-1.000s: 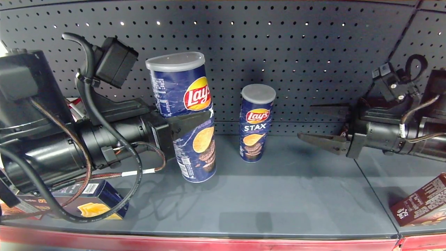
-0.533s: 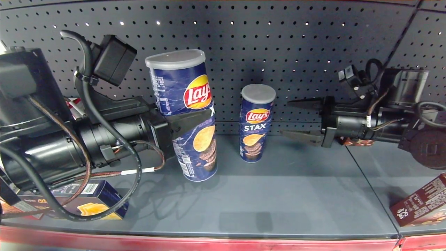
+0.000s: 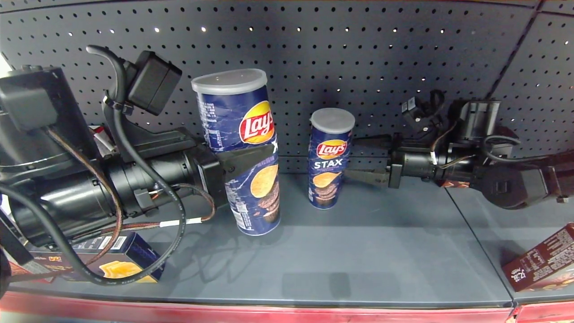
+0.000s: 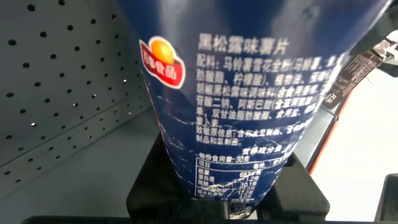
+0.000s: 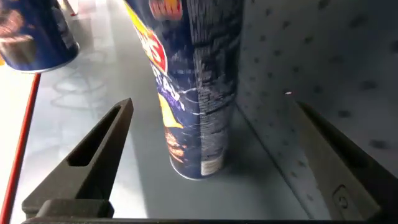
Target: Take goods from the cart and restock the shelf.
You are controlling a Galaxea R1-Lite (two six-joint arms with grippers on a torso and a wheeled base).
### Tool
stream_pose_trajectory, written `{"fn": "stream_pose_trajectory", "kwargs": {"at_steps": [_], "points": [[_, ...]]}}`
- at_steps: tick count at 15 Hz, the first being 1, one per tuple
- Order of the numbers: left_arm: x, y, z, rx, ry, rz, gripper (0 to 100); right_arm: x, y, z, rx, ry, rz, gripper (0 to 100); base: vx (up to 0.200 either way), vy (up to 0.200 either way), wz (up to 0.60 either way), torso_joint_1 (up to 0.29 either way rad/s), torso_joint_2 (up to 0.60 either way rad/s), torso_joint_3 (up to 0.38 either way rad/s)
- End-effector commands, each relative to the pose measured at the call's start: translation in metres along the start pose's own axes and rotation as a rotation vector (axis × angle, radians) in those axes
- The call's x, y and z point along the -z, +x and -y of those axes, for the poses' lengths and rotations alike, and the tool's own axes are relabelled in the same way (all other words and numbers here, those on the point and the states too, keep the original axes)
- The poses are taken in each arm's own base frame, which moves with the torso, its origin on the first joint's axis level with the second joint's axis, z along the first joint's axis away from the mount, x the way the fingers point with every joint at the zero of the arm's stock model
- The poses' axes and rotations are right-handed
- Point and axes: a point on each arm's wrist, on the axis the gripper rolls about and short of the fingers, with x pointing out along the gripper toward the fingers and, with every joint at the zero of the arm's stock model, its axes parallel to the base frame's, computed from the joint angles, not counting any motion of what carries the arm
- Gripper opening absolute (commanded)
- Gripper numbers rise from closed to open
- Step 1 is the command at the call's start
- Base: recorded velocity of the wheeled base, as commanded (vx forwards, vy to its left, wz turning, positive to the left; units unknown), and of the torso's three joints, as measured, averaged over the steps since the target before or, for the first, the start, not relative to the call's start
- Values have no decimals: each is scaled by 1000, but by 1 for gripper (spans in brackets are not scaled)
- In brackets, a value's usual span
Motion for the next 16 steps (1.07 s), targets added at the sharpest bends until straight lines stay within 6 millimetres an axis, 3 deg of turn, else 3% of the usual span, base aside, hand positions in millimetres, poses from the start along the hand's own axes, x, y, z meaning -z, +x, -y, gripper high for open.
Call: {"fn": "stream_pose_trajectory", "kwargs": {"at_steps": [1,8,16], "points": [[3,3,-3,-6,-2,1,0,13,17,-2,-35,23,-15,100,0,0,0,0,0,0],[6,3,-8,-23,-2,-5,0,40,47,4,-64,29,-17,100,0,0,0,0,0,0],[9,5,-12,-36,-6,-15,0,46,69,7,-58,18,-15,100,0,0,0,0,0,0]]}}
